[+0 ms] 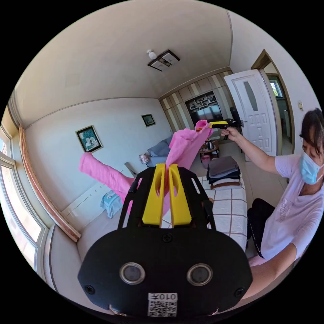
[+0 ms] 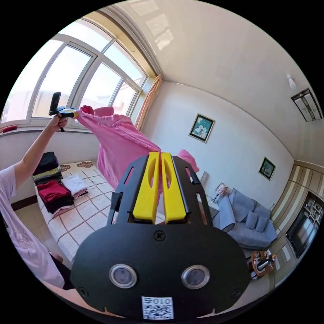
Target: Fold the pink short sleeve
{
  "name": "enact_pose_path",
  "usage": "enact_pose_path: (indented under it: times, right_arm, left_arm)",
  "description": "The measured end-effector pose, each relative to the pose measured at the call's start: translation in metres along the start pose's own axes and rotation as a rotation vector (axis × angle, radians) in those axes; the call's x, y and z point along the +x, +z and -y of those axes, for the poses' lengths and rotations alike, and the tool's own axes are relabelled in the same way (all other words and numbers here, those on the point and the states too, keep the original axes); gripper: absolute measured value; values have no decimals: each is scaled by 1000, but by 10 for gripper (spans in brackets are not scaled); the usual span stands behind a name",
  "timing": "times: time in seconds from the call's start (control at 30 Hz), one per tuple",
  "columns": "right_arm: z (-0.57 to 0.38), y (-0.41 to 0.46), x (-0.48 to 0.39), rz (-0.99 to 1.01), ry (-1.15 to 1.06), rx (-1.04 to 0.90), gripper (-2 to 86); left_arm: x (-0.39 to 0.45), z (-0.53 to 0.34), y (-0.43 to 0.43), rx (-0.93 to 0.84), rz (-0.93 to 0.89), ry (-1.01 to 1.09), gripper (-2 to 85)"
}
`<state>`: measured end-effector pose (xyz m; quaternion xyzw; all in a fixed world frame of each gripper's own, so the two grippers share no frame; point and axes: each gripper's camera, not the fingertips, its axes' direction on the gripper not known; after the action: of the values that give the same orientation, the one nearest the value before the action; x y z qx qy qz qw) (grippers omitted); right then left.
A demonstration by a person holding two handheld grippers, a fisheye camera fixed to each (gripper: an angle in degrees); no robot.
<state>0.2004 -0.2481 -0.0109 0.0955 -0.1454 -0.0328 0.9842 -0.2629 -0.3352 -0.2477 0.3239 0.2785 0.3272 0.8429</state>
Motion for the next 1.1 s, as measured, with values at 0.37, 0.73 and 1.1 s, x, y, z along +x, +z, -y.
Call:
enact_pose_path:
  times: [0.37, 0.73, 1.1]
  right_arm:
    - [-342, 170, -111, 263, 95, -489, 14]
    - [-451, 160, -148, 331, 157, -599, 12]
    - [-473, 131, -161, 333, 57, -665, 11]
  left_arm:
    - [203, -284, 220, -508, -142, -177, 0]
    - [306, -351, 253, -623, -258, -215, -1]
    - [362, -352, 257, -674, -275, -47, -1]
